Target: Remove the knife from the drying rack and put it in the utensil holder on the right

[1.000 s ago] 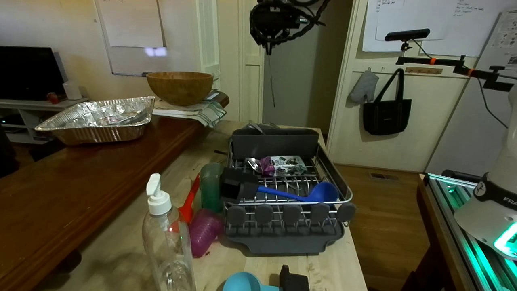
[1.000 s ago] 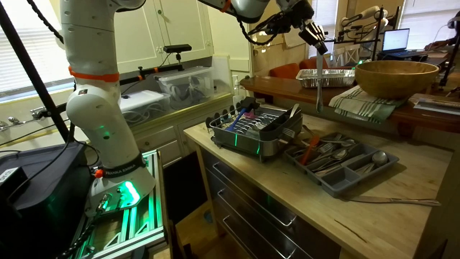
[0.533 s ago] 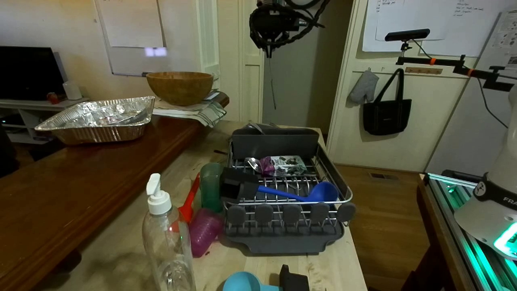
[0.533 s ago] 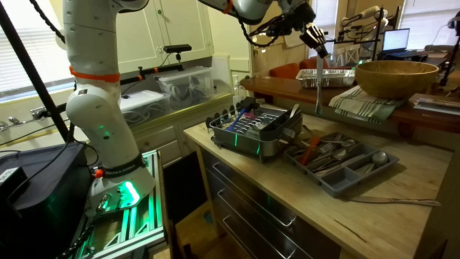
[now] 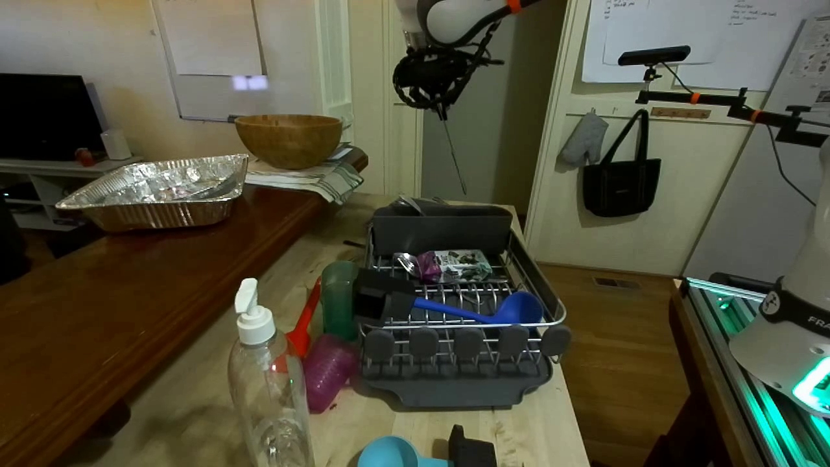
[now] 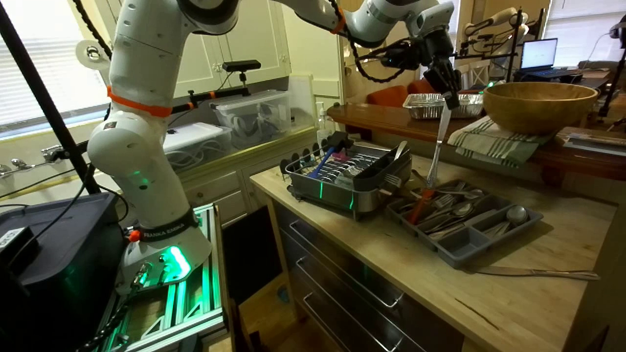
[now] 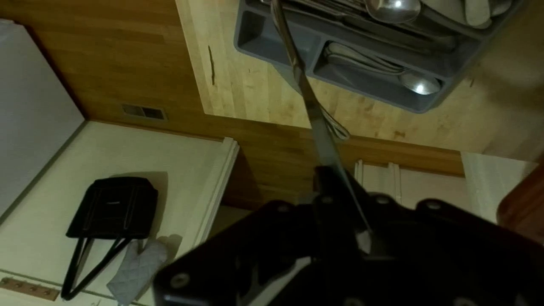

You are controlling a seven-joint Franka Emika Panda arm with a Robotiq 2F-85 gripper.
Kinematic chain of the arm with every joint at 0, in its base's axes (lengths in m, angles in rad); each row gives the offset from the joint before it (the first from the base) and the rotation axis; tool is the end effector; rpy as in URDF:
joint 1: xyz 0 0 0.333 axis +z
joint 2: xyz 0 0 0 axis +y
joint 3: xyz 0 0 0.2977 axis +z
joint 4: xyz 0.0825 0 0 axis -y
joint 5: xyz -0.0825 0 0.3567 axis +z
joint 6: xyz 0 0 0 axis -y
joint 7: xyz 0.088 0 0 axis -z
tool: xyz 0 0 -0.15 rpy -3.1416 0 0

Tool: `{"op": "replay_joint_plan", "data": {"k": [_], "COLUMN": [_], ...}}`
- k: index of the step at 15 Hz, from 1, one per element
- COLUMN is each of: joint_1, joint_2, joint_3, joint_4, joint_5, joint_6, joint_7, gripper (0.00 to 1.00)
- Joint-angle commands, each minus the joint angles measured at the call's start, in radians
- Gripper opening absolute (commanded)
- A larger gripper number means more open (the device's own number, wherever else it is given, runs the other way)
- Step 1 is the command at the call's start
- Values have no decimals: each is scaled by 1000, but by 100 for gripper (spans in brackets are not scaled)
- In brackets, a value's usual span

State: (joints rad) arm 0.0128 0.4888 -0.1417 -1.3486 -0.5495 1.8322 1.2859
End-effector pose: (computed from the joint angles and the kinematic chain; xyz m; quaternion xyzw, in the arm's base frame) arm 0.6593 -0.1332 0.4164 0.7748 -0.5598 0.1603 0.2463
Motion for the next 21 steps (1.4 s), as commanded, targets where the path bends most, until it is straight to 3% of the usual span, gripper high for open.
{"op": "replay_joint_plan", "data": {"k": [1, 5, 6, 7, 10, 21], "joint_1": [-21, -50, -22, -24, -19, -121], "joint_2": [157, 267, 195, 209, 214, 512], "joint_3": [-14, -29, -41, -45, -52, -69], "joint_4": [219, 390, 258, 277, 280, 665], "joint_5": [116, 217, 172, 177, 174, 260], "joint_6": [-144, -286, -208, -215, -208, -384], "joint_7": [-73, -68, -44, -45, -31, -213], "gripper": [2, 2, 2, 7, 2, 2]}}
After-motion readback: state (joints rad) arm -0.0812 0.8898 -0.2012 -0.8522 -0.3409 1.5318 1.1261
